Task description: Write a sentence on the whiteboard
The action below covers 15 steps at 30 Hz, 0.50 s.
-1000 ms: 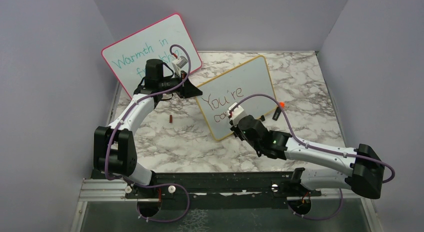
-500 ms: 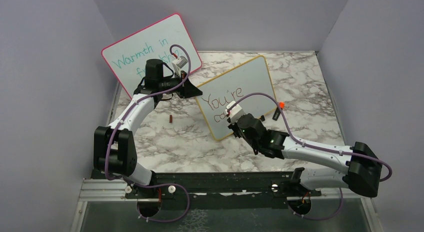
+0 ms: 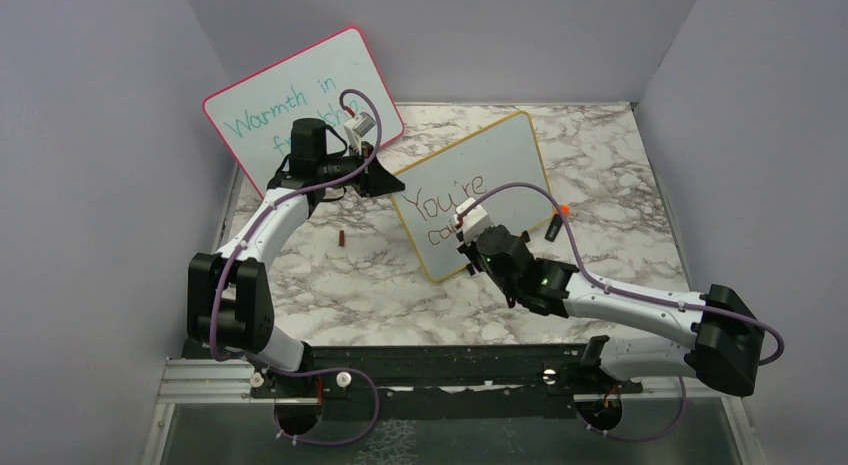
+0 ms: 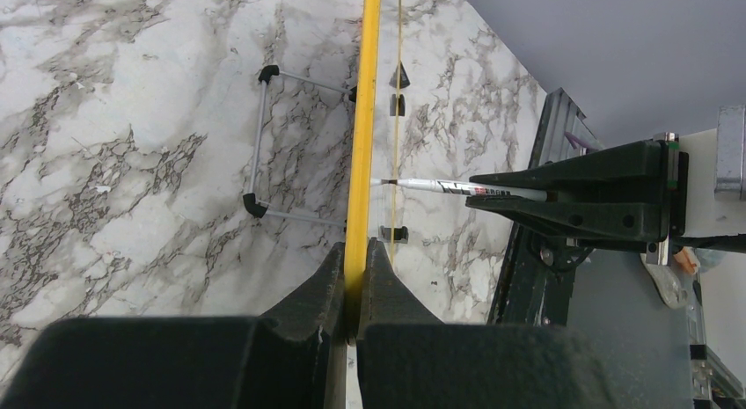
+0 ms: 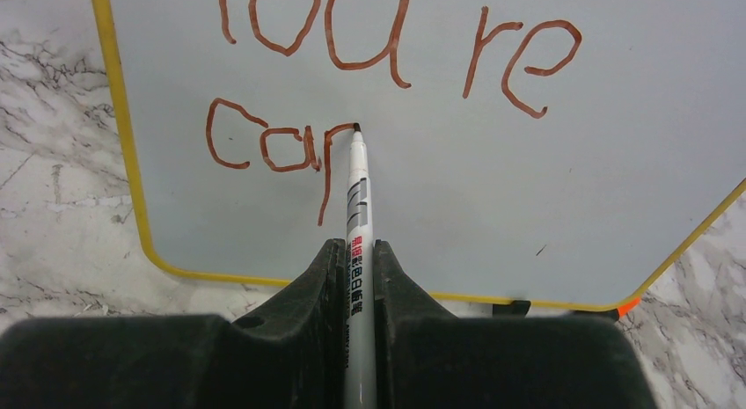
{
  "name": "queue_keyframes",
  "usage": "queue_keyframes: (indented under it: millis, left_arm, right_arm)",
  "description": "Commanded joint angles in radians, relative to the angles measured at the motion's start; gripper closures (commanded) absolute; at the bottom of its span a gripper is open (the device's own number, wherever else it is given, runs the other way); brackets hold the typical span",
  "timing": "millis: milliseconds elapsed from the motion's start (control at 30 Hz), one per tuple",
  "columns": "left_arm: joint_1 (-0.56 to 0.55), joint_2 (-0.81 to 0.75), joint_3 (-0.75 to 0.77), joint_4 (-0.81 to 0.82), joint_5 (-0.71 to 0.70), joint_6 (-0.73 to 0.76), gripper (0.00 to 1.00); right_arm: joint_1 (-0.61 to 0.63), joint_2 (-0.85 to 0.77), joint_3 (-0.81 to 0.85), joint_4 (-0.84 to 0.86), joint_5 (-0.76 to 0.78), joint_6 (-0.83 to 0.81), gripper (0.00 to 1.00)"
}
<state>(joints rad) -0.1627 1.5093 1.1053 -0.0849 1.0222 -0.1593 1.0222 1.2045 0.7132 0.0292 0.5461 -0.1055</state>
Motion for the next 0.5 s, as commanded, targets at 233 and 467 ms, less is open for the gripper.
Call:
queue_keyframes:
  millis: [233, 467]
  left_arm:
    - [0.006, 0.033, -0.03, -0.088, -0.062, 0.059, 1.0]
    - [0.006, 0.034, -0.03, -0.088, -0.062, 0.059, 1.0]
  right_arm:
    - [-0.014, -0.016, 0.002, -0.097, 0.013, 0.055, 0.99]
    - [-0.014, -0.028, -0.008, -0.132, -0.025, 0.073, 0.99]
